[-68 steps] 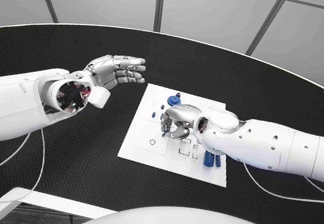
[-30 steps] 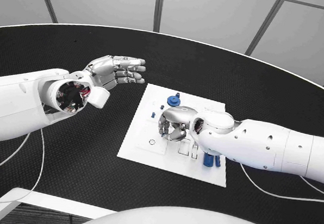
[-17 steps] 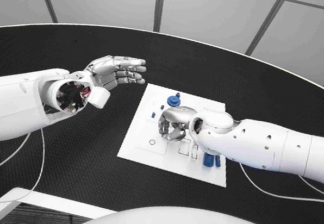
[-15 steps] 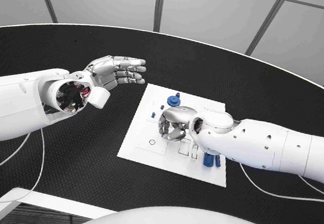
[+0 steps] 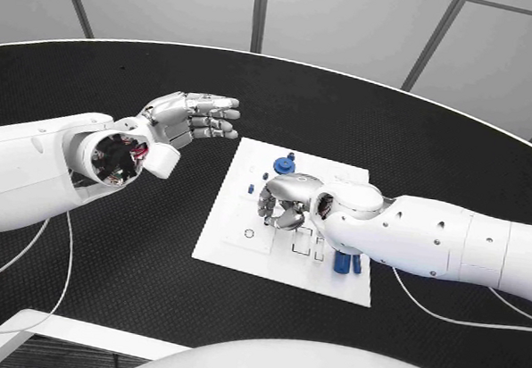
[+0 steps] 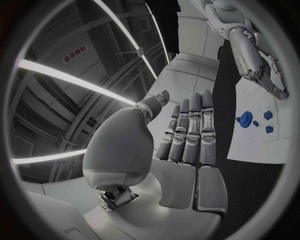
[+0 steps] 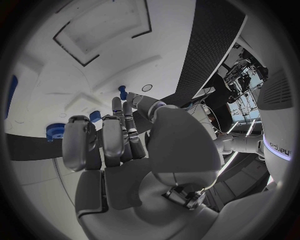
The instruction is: Assemble the parts on the task board
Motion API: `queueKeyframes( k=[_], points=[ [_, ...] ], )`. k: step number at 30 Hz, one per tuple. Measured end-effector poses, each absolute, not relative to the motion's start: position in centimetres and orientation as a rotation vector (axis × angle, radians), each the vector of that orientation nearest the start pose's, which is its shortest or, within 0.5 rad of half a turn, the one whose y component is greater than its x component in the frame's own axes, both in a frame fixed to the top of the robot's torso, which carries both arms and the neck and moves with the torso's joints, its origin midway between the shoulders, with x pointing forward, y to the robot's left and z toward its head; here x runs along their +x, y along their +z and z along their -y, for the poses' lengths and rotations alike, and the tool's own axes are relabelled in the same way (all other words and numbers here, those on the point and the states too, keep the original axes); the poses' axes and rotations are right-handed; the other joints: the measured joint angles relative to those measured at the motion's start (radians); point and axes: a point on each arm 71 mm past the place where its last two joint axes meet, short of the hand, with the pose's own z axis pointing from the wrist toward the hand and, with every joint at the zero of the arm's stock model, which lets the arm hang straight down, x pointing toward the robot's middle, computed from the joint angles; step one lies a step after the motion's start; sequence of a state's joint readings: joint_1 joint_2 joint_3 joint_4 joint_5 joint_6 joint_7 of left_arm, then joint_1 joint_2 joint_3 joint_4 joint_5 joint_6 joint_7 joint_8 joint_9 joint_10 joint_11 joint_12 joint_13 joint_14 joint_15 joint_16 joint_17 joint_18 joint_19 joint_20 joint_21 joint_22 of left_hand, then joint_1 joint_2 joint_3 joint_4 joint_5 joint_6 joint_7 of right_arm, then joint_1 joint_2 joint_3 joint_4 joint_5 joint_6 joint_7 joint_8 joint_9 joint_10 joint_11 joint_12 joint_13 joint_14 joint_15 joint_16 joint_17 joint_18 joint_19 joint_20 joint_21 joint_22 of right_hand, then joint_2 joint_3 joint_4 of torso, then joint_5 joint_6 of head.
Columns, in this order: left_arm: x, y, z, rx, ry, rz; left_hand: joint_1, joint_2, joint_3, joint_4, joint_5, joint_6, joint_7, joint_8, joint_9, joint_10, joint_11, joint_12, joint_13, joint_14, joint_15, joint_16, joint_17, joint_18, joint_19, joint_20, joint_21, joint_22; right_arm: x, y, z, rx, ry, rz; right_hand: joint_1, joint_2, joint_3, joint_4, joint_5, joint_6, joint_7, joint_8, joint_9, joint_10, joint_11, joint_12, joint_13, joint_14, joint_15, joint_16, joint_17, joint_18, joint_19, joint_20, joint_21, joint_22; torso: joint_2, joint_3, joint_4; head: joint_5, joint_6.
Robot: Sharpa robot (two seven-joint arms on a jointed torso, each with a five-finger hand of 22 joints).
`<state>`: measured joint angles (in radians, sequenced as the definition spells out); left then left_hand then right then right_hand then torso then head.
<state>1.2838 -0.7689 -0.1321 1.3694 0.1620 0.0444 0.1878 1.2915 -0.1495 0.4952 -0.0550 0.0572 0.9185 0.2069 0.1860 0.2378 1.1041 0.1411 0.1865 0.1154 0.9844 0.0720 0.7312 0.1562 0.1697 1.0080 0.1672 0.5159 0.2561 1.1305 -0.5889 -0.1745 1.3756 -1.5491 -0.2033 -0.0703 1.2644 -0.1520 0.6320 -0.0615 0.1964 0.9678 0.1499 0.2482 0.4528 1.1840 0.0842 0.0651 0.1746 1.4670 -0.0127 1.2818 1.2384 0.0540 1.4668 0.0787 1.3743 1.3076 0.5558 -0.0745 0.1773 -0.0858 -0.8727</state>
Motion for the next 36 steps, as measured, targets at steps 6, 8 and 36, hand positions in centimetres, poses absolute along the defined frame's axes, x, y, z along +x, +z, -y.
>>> queueKeyframes(
  k=[6,8,36],
  points=[
    [51.1,-19.1,-20.0,-1.252,-1.707,-1.734,0.0,0.0,0.0,0.0,0.0,0.0,0.0,0.0,0.0,0.0,0.0,0.0,0.0,0.0,0.0,0.0,0.0,0.0,0.0,0.0,0.0,0.0,46.0,-27.6,10.9,-0.449,0.716,-1.874,-0.013,-0.013,0.0,0.0,0.0,-0.013,0.005,-0.013,-0.005,-0.034,0.009,0.0,-0.012,0.0,0.007,-0.004,-0.011,0.0,0.0,0.007,-0.015,0.0,0.0,-0.0001,0.0,-0.001,0.0],
    [51.1,-19.1,-20.0,-1.253,-1.706,-1.734,0.0,0.0,0.0,0.0,0.0,0.0,0.0,0.0,0.0,0.0,0.0,0.0,0.0,0.0,0.0,0.0,0.0,0.0,0.0,0.0,0.0,0.0,46.0,-27.6,11.0,-0.448,0.716,-1.872,-0.013,-0.013,0.003,0.003,0.0,-0.013,0.006,-0.013,-0.007,-0.05,0.011,0.0,-0.017,0.0,0.007,-0.004,-0.014,0.0,0.0,0.007,-0.023,0.0,0.0,-0.0003,0.0,-0.002,0.0],
    [51.5,-19.2,-20.7,-1.256,-1.694,-1.725,0.0,0.0,0.0,0.0,0.0,0.0,0.0,0.0,0.0,0.0,0.0,0.0,-0.001,0.0,0.0,0.0,0.001,0.0,0.0,0.0,-0.005,-0.002,42.7,-23.6,20.3,-0.162,0.721,-1.73,-0.039,-0.047,-0.004,0.029,0.0,-0.019,0.005,-0.032,-0.017,-0.024,0.004,0.029,-0.034,0.0,0.014,-0.019,-0.055,0.0,0.0,0.014,-0.05,0.0,-0.014,-0.0006,-0.0081,-0.028,0.0]
  ],
)
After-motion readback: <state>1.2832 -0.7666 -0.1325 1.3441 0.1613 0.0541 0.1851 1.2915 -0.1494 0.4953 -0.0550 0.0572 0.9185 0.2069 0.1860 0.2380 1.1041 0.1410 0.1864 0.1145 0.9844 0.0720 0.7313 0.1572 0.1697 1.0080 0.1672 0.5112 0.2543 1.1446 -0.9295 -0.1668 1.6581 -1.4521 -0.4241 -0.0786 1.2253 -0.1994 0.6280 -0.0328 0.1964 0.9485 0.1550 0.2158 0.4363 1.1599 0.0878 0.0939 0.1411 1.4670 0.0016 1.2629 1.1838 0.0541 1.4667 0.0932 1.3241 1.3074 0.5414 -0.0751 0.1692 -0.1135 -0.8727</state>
